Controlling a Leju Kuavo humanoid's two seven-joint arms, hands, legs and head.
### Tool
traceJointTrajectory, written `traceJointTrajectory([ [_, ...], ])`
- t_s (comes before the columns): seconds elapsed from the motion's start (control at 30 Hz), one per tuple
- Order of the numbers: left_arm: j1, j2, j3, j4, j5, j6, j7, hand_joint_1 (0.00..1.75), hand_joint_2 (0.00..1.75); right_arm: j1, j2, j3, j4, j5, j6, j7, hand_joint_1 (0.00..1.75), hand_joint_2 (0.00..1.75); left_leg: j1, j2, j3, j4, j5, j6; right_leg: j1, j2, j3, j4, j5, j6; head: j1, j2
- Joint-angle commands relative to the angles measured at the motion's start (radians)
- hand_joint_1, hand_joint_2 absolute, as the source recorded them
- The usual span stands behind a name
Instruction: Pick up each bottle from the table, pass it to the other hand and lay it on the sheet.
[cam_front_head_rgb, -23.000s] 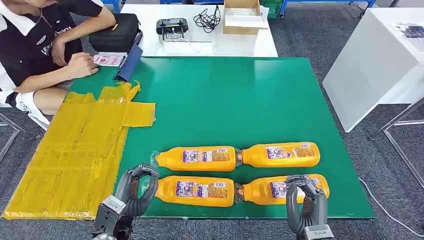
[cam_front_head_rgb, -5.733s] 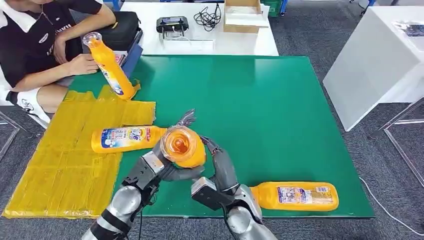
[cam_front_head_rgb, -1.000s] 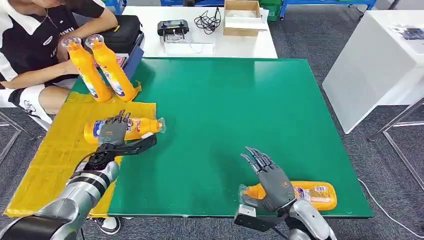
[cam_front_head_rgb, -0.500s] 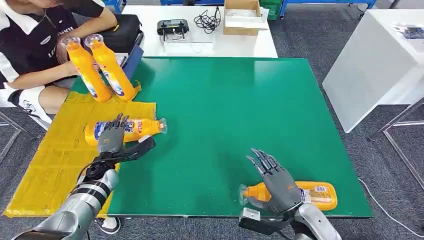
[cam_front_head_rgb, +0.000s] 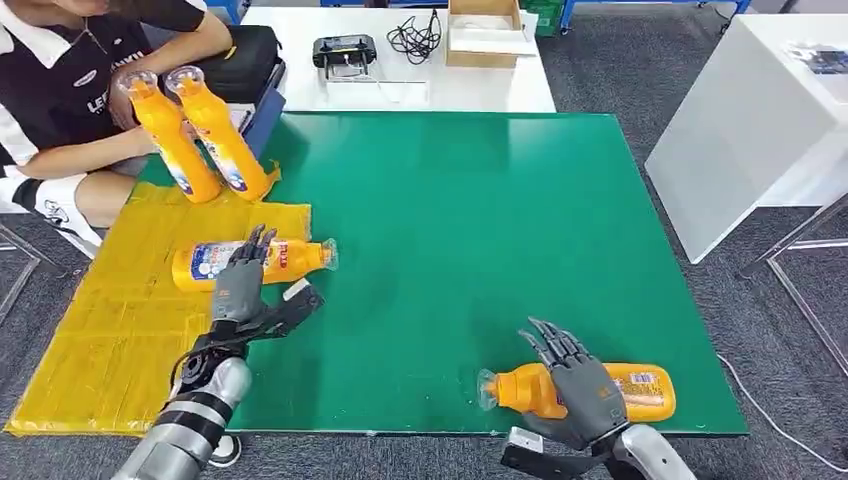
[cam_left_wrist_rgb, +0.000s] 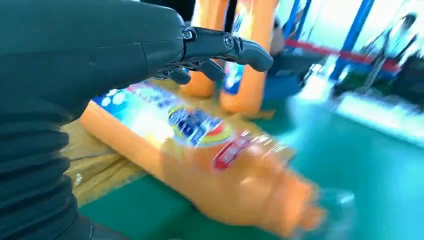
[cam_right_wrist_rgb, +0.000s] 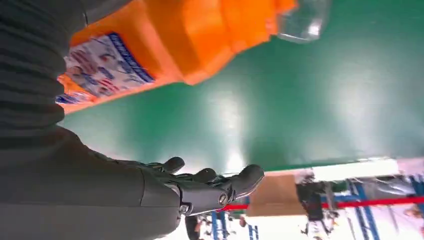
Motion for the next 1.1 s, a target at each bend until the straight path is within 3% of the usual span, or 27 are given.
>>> traceJointTrajectory([
  [0.03,0.081,-0.024,-0.028,-0.202,0.082,0.011,-0.045,0.00,1.75,0.003,-0.030,-0.025,0.081,0.016,0.013,0.047,0.00,1.75,0.000,0.000,0.001,0.000,-0.001,-0.001,0.000,0.000,0.001,-0.001,-0.001,0.000,-0.001,0.000],
  [0.2,0.131,-0.031,-0.056,-0.306,0.128,-0.016,-0.076,0.00,1.75,0.005,-0.029,-0.033,0.097,0.091,0.007,0.136,0.00,1.75,0.001,0.000,0.000,0.000,-0.001,-0.001,0.001,0.001,0.001,-0.001,-0.001,0.000,0.000,0.000],
  [0.43,0.153,-0.034,-0.075,-0.364,0.155,-0.033,-0.090,0.00,1.75,0.005,-0.027,-0.039,0.115,0.120,0.015,0.176,0.00,1.75,0.001,0.000,0.000,0.000,-0.001,-0.001,0.001,0.001,0.000,-0.001,-0.001,-0.001,0.000,0.000],
  [0.63,0.186,-0.034,-0.108,-0.443,0.148,-0.035,-0.072,0.00,1.75,-0.004,-0.015,-0.074,0.189,0.264,0.034,0.334,0.00,1.75,0.001,0.000,-0.001,-0.001,-0.001,-0.001,0.000,0.001,-0.001,-0.001,0.000,0.000,-0.001,0.000],
  [0.67,0.192,-0.038,-0.111,-0.449,0.148,-0.034,-0.070,0.00,1.75,-0.014,-0.002,-0.092,0.219,0.330,0.041,0.407,0.05,1.75,0.001,0.000,-0.001,-0.001,-0.001,-0.001,0.001,0.001,-0.001,-0.001,0.000,0.000,0.000,0.000],
  [0.77,0.194,-0.040,-0.115,-0.452,0.147,-0.034,-0.069,0.00,1.75,-0.021,0.002,-0.096,0.232,0.331,0.042,0.407,0.10,1.75,0.001,0.001,0.000,-0.001,-0.001,-0.001,0.001,0.001,0.000,-0.002,0.000,-0.001,-0.001,0.000],
  [0.8,0.194,-0.040,-0.118,-0.453,0.148,-0.036,-0.068,0.00,1.75,-0.027,0.009,-0.101,0.249,0.354,0.052,0.429,0.24,1.75,0.001,0.000,0.001,-0.001,-0.001,-0.001,0.001,0.001,0.001,-0.002,0.000,-0.001,0.000,0.000],
  [0.83,0.192,-0.041,-0.123,-0.454,0.148,-0.037,-0.068,0.00,1.75,-0.027,0.015,-0.112,0.260,0.364,0.060,0.432,0.98,1.75,0.001,0.000,0.000,-0.001,-0.001,-0.001,0.001,0.000,0.000,-0.002,0.000,0.000,0.000,0.000],
  [0.87,0.192,-0.041,-0.125,-0.454,0.149,-0.037,-0.068,0.00,1.75,-0.028,0.015,-0.115,0.267,0.364,0.061,0.432,1.40,1.75,0.001,0.000,0.001,-0.001,-0.001,-0.001,0.001,0.000,0.002,-0.003,0.000,-0.001,0.000,0.000],
  [0.97,0.188,-0.042,-0.130,-0.453,0.148,-0.036,-0.068,0.00,1.75,-0.029,0.013,-0.123,0.285,0.364,0.064,0.429,1.40,1.75,0.001,-0.001,0.002,-0.001,-0.001,-0.001,0.001,0.000,0.003,-0.003,0.000,-0.001,0.000,0.000],
  [1.0,0.187,-0.040,-0.134,-0.452,0.149,-0.036,-0.068,0.00,1.75,-0.031,0.016,-0.128,0.291,0.366,0.064,0.427,1.75,1.75,0.001,0.000,0.001,-0.001,-0.001,-0.001,0.001,0.000,0.001,-0.002,0.000,0.000,0.000,0.000],
  [1.1,0.186,-0.040,-0.138,-0.455,0.151,-0.033,-0.067,0.00,1.75,-0.037,0.031,-0.142,0.296,0.395,0.052,0.430,1.75,1.75,0.001,-0.001,0.001,-0.002,0.000,-0.001,0.001,0.000,0.002,-0.003,0.000,0.000,0.000,0.000],
])
